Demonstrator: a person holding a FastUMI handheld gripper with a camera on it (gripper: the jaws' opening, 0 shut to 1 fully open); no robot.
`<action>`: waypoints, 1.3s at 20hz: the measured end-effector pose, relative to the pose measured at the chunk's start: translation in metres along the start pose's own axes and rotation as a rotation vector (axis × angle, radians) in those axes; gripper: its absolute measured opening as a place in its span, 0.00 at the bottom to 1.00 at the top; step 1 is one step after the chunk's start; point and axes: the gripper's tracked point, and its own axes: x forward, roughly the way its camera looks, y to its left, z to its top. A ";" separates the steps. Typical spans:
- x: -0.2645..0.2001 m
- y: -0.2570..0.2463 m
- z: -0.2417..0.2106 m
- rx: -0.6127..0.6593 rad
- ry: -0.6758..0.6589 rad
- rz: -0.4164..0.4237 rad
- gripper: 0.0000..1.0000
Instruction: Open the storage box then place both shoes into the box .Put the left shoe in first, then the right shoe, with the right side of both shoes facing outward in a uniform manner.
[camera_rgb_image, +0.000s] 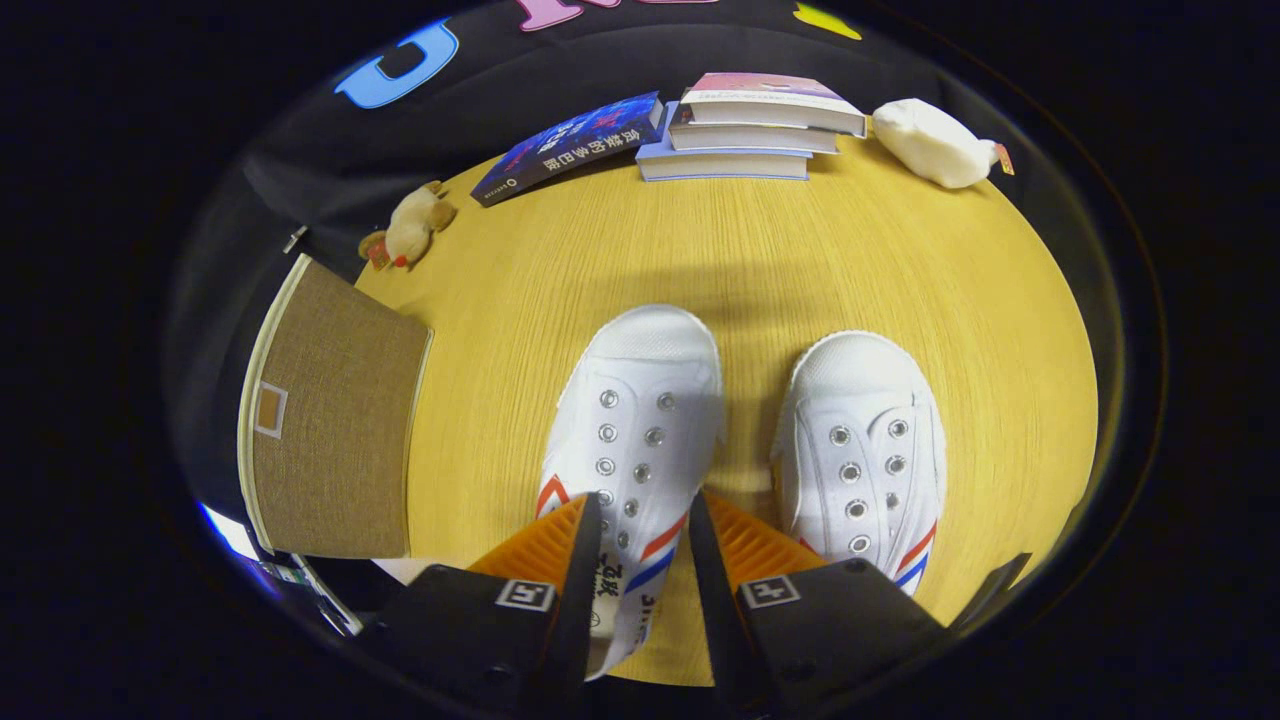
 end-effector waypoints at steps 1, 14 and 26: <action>-0.004 -0.002 -0.005 0.015 0.022 0.011 0.36; -0.055 0.036 0.021 0.163 -0.039 0.111 0.11; -0.168 0.197 0.113 0.195 -0.123 0.348 0.11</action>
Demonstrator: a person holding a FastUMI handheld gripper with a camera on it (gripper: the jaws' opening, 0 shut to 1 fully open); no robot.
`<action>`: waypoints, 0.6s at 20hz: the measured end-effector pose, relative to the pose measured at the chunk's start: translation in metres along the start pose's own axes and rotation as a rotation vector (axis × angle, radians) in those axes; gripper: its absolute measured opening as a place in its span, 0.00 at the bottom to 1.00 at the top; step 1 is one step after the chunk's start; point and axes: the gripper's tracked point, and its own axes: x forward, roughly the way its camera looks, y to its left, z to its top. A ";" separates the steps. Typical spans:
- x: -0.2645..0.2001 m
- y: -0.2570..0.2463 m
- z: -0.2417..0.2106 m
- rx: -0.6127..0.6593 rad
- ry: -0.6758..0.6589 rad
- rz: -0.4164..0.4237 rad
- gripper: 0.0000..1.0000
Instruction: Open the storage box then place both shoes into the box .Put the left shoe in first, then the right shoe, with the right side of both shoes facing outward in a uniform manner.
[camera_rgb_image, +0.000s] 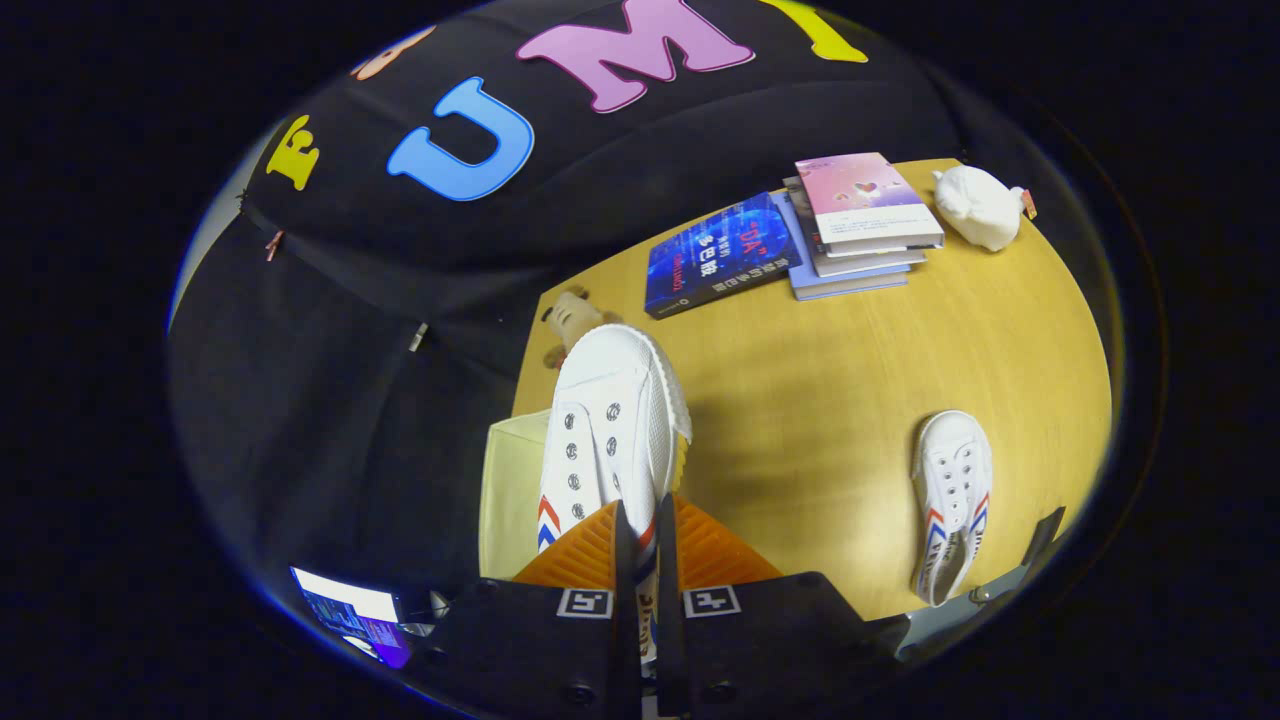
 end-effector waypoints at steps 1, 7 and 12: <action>0.004 0.018 -0.001 -0.003 0.008 0.022 0.11; 0.052 0.090 -0.041 0.002 0.108 0.055 0.11; 0.097 0.112 -0.076 -0.016 0.184 0.012 0.11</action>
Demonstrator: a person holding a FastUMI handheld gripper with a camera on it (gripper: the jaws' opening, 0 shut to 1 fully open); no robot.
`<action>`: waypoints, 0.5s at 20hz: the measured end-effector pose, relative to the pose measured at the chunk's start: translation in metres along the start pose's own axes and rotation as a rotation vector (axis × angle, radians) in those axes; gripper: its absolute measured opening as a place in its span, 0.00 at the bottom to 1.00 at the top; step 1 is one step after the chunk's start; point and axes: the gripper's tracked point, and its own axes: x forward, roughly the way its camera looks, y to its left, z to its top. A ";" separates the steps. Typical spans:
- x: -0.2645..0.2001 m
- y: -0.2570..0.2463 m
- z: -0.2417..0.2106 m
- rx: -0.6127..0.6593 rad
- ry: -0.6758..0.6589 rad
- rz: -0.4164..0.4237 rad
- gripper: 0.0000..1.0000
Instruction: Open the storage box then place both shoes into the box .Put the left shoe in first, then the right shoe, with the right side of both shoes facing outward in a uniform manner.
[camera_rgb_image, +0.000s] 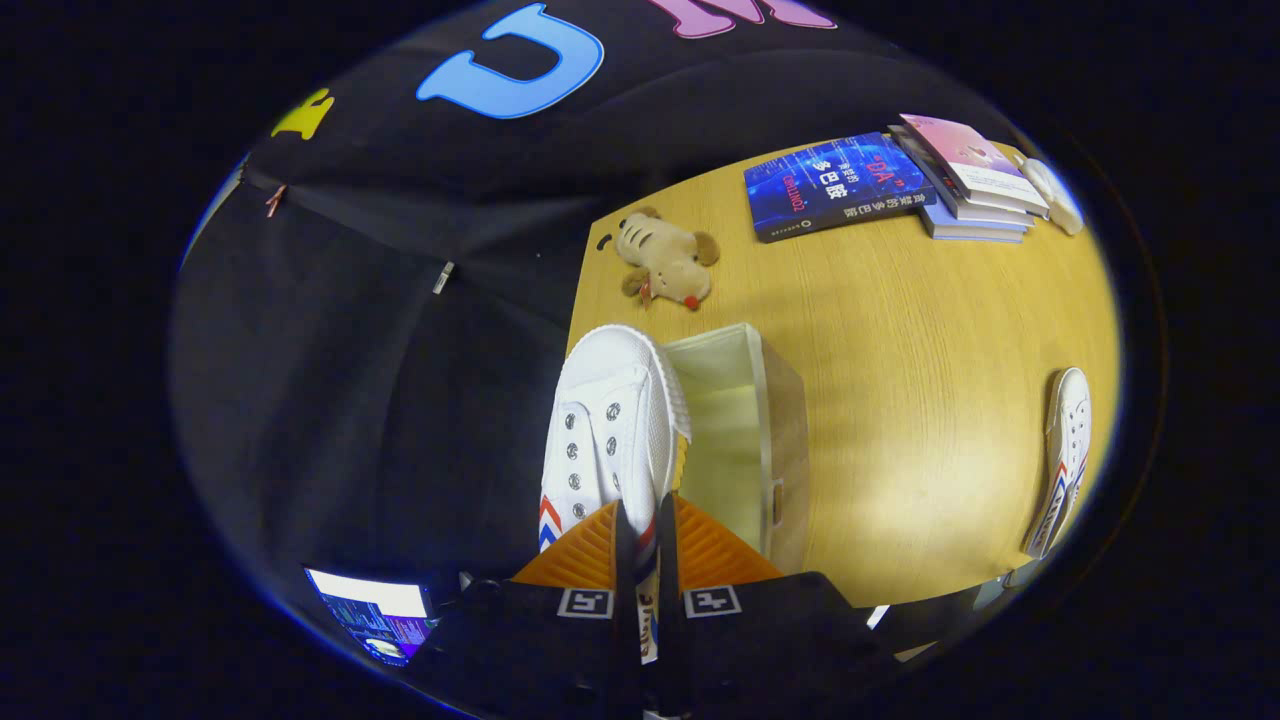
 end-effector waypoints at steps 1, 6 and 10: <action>0.011 0.003 -0.003 0.007 0.014 -0.008 0.11; 0.055 0.005 -0.011 0.030 0.045 -0.051 0.11; 0.074 0.008 -0.016 0.050 0.059 -0.047 0.11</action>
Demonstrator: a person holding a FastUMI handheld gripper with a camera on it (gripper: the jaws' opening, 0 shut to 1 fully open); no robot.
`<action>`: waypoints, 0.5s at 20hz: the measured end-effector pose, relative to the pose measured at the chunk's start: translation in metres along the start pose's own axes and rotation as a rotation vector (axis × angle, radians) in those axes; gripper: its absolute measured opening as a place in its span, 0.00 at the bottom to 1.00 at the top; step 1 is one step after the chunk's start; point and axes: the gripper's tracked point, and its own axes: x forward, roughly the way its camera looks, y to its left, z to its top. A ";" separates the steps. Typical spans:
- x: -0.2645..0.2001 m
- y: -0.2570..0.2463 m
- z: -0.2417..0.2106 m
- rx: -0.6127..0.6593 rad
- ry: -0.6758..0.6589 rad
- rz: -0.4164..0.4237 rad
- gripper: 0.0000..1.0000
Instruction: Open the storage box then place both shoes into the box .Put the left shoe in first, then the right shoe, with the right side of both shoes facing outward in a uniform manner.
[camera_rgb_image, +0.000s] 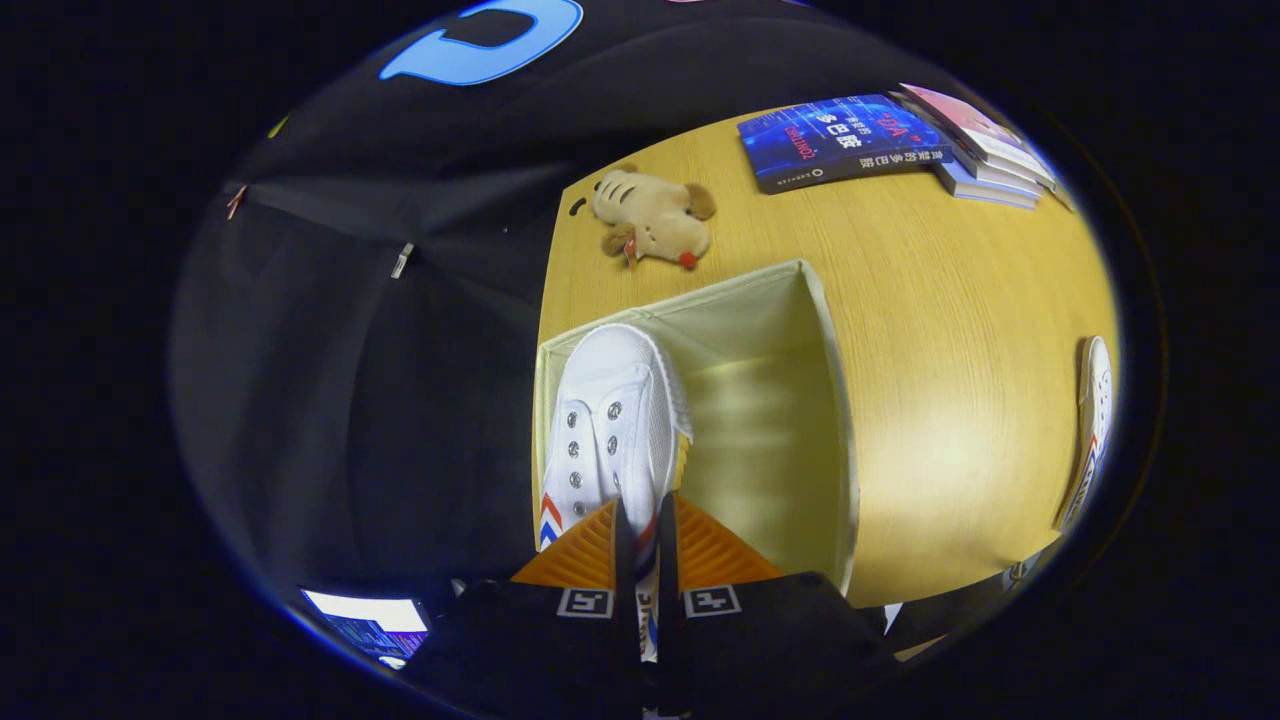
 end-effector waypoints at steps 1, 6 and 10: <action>0.004 0.001 -0.001 -0.003 0.002 0.004 0.11; 0.034 0.010 -0.009 0.030 0.033 0.108 0.23; 0.038 0.008 -0.007 0.000 0.043 0.131 0.66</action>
